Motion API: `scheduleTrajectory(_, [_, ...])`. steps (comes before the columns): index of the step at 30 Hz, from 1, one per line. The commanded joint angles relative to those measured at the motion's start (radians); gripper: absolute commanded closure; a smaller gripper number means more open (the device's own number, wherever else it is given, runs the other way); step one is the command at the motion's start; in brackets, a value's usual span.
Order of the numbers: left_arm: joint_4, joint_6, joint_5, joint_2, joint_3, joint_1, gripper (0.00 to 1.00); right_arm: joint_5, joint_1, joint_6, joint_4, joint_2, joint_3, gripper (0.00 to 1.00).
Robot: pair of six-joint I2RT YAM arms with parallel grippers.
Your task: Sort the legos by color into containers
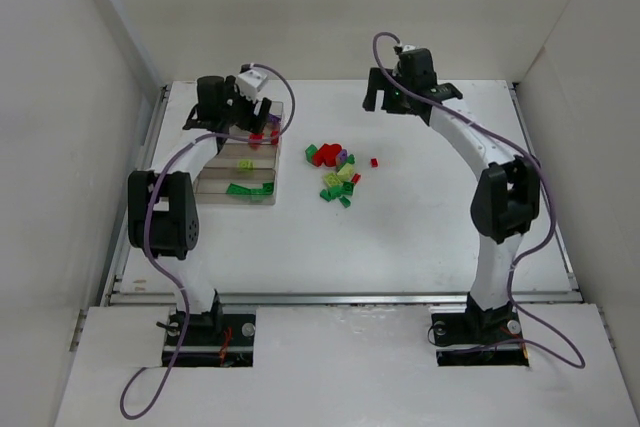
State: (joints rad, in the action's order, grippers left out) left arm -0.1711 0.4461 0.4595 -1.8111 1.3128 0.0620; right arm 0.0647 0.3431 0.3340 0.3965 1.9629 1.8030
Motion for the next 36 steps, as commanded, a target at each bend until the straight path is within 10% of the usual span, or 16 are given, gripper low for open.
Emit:
scheduleTrajectory(1, [0.093,0.025,0.024,0.056,0.051,0.053,0.29,-0.115,0.002,-0.139,0.341,0.080,0.079,0.00])
scheduleTrajectory(18, [0.051,0.014,-0.039,0.174,-0.116,0.174,0.29,-0.055,0.045,-0.202,0.312,0.220,-0.007,0.33])
scheduleTrajectory(36, [0.042,0.055,-0.048,0.237,-0.176,0.194,0.30,-0.019,0.045,-0.202,0.271,0.237,0.016,1.00])
